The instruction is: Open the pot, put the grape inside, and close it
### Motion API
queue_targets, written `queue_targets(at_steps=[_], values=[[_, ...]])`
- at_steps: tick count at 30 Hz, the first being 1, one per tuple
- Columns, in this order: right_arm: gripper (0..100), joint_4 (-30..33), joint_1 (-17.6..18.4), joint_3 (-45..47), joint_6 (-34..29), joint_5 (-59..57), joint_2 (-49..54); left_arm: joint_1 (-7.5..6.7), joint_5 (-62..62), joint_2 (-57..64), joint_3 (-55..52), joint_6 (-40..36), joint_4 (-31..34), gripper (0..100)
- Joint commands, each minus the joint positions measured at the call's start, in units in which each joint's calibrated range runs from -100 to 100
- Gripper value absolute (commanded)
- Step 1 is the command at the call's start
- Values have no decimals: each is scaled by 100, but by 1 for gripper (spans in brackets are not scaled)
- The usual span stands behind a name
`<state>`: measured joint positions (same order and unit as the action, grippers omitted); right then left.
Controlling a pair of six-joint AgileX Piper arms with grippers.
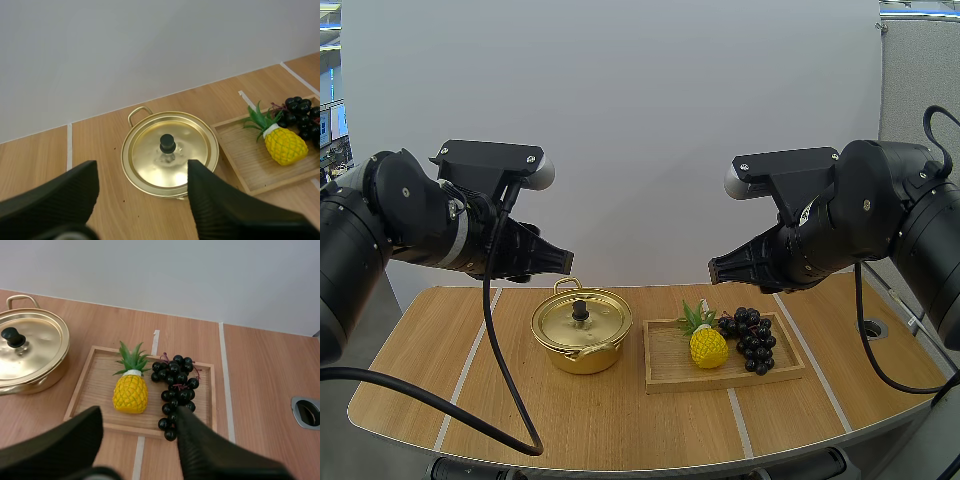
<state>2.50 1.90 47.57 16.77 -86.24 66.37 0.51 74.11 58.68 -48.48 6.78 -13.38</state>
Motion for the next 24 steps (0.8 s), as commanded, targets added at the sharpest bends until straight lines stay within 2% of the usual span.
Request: queue_targets(at_steps=[1,6,12,19,24], values=[[100,4,-26,-41,-2,-7,113,6,409,-17,6,350,-72,100],[100,-1,-26,-41,-2,-7,210,6,656,-27,6,551,-72,100],[100,-1,-26,-41,-2,-7,210,6,664,-141,6,1461,-324,100],[100,-1,-26,-41,-2,-7,210,6,491,-1215,6,2298,-745,100],[100,-1,-26,-41,-2,-7,210,-11,138,-2155,134,2449,-783,100]])
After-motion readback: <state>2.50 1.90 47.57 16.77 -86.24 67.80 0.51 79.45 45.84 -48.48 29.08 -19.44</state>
